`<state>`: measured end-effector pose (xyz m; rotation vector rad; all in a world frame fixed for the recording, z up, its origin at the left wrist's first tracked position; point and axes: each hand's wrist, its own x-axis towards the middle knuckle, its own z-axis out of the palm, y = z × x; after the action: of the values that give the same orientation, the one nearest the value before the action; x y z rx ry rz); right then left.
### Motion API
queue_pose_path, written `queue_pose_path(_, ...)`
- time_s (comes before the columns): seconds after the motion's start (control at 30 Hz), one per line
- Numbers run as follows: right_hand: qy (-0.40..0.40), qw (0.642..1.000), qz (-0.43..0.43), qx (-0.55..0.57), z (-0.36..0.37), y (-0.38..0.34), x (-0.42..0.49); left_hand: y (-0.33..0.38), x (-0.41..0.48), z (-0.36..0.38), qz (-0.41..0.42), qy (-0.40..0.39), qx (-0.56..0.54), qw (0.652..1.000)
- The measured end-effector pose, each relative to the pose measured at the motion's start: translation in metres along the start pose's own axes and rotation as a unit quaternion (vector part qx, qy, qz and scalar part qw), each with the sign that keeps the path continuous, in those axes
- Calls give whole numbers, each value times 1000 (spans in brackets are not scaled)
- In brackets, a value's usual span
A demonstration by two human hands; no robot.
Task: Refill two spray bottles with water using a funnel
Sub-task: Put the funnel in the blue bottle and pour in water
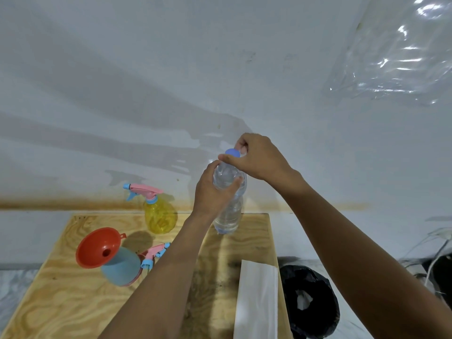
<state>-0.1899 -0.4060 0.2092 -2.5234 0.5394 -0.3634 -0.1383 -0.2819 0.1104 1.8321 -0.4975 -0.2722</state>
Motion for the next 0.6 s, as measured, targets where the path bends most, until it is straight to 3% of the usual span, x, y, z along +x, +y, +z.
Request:
queue_pose_path(0.17, -20, 999, -19, -19, -4, -2, 1, 2, -1, 1, 0, -3, -8, 1000)
queue_pose_path(0.33, -121, 990, -61, -29, -19, -3, 5, 1, -1, -2, -5, -3, -10, 1000)
queue_pose_path(0.5, -39, 999, -1, -9, -4, -1, 3, 1, -2, -1, 3, -7, -19, 1000)
queue_pose_path(0.6, -51, 998, -41, 14, -4, 4, 1, 0, -2, -1, -1, -6, -14, 1000)
